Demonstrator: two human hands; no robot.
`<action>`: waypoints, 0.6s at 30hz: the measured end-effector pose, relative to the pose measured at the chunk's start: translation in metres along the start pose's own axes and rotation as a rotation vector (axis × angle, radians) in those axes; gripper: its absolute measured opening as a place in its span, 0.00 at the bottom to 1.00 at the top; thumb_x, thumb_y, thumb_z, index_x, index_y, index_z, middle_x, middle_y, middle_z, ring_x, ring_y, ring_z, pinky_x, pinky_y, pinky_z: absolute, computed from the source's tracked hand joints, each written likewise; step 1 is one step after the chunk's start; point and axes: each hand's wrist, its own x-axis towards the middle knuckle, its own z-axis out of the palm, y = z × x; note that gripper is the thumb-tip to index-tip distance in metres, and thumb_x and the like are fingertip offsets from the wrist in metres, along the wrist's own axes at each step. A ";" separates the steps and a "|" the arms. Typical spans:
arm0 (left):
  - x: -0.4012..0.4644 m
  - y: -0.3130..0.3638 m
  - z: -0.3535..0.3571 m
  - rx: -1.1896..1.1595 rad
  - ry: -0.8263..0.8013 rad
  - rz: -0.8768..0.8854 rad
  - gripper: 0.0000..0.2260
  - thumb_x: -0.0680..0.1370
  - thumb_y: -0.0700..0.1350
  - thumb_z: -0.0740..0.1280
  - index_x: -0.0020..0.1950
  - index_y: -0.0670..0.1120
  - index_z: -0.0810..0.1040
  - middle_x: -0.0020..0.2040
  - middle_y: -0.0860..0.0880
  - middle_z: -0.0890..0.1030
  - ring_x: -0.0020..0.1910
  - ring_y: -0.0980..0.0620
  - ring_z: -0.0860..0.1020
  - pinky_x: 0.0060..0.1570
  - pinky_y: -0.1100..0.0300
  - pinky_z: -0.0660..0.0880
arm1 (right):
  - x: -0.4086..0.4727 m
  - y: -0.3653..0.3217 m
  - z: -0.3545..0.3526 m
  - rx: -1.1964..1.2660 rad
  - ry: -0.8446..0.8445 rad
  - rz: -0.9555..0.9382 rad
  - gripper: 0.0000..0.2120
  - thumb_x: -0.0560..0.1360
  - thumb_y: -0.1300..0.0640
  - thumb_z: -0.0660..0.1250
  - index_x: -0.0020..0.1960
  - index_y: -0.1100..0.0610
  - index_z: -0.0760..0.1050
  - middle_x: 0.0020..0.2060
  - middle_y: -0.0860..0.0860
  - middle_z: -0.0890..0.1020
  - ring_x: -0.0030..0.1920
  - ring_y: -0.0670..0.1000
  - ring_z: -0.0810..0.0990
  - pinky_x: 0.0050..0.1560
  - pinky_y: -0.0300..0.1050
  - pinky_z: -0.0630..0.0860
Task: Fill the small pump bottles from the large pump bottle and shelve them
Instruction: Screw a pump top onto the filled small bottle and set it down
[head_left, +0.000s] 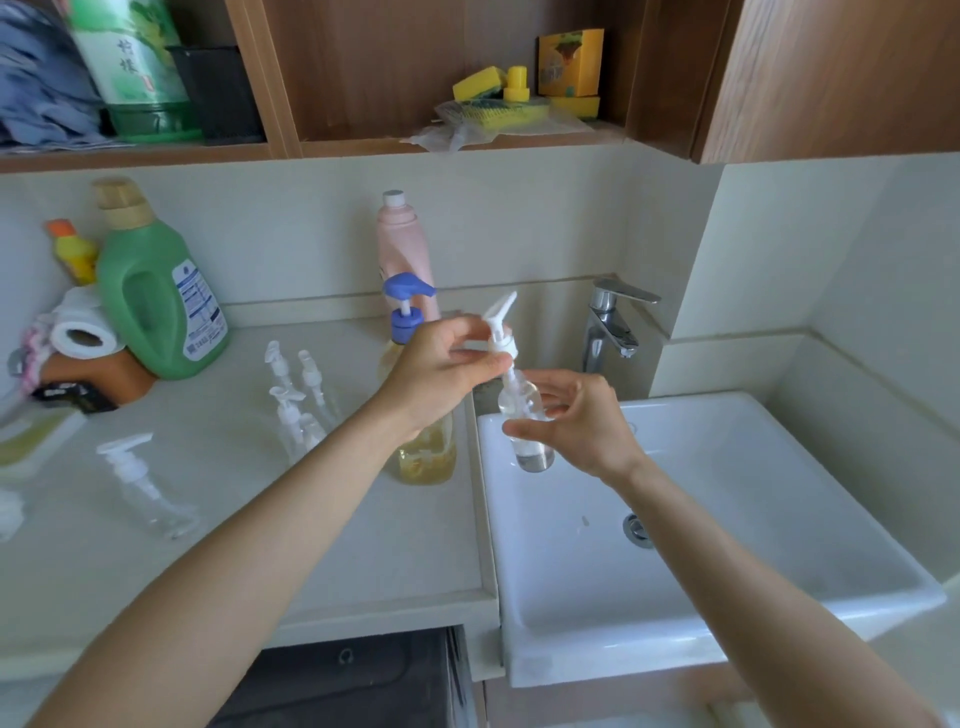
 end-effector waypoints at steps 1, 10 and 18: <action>-0.007 -0.009 -0.001 0.016 -0.005 -0.023 0.10 0.75 0.31 0.68 0.51 0.45 0.78 0.46 0.50 0.83 0.44 0.56 0.82 0.48 0.67 0.75 | 0.000 0.001 0.006 0.011 -0.005 -0.001 0.24 0.60 0.56 0.82 0.53 0.44 0.80 0.44 0.39 0.84 0.48 0.38 0.82 0.51 0.32 0.75; -0.042 -0.034 -0.029 0.182 0.068 -0.010 0.16 0.73 0.34 0.71 0.57 0.50 0.77 0.50 0.47 0.83 0.49 0.55 0.81 0.52 0.65 0.77 | -0.009 0.007 0.062 0.066 -0.087 0.002 0.34 0.60 0.56 0.83 0.64 0.51 0.76 0.48 0.46 0.85 0.48 0.41 0.82 0.53 0.36 0.77; -0.048 -0.051 -0.044 0.237 0.042 -0.059 0.27 0.71 0.41 0.75 0.67 0.53 0.70 0.60 0.56 0.76 0.60 0.55 0.77 0.59 0.57 0.75 | -0.009 -0.001 0.080 0.087 -0.135 0.011 0.40 0.60 0.54 0.82 0.69 0.48 0.71 0.52 0.46 0.84 0.49 0.43 0.82 0.57 0.44 0.78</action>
